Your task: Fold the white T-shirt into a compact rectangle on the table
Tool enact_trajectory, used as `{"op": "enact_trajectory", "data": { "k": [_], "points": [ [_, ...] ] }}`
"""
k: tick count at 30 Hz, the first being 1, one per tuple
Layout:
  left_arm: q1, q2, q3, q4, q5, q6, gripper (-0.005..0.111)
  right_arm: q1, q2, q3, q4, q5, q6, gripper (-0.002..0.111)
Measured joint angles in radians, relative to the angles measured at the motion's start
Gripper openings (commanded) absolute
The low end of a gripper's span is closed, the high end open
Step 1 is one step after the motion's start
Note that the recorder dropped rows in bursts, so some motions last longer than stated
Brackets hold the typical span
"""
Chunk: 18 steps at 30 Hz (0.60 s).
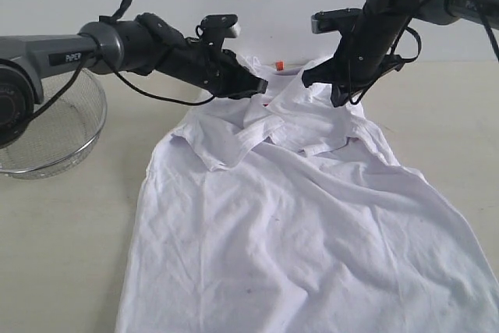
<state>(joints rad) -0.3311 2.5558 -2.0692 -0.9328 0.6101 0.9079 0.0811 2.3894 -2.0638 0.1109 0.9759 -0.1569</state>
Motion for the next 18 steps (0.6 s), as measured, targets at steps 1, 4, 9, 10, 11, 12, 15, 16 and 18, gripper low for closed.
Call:
{"op": "enact_trajectory", "data": {
  "k": [1, 4, 9, 10, 11, 12, 15, 16, 18],
  "points": [
    [0.0, 0.011, 0.0, 0.001, 0.0, -0.005, 0.004, 0.0, 0.0, 0.0, 0.0, 0.0, 0.0, 0.0],
    [0.002, 0.038, 0.0, 0.011, 0.005, -0.007, 0.004, 0.0, 0.0, 0.0, 0.0, 0.003, 0.0, 0.0],
    [0.008, 0.043, 0.0, 0.02, 0.017, -0.005, 0.004, 0.0, 0.0, 0.0, 0.0, 0.005, 0.0, 0.0],
    [0.01, 0.043, 0.0, 0.023, 0.017, -0.008, 0.004, 0.0, 0.0, 0.0, 0.0, 0.005, 0.0, 0.0],
    [0.013, 0.043, 0.0, 0.033, 0.015, -0.022, 0.004, 0.0, 0.0, 0.0, 0.0, 0.005, 0.0, 0.0],
    [0.015, 0.043, 0.0, 0.042, 0.01, -0.039, 0.004, 0.0, 0.0, 0.0, 0.0, 0.007, 0.0, 0.0],
    [0.029, 0.043, -0.003, 0.112, -0.005, -0.126, 0.004, 0.0, 0.0, 0.0, 0.0, 0.021, 0.0, 0.0],
    [0.031, 0.043, -0.005, 0.14, -0.01, -0.161, 0.004, 0.0, 0.0, 0.0, 0.0, 0.023, 0.0, 0.0],
    [0.043, 0.043, -0.009, 0.181, -0.018, -0.217, 0.004, 0.0, 0.0, 0.0, 0.0, 0.025, 0.0, 0.0]
  ]
}}
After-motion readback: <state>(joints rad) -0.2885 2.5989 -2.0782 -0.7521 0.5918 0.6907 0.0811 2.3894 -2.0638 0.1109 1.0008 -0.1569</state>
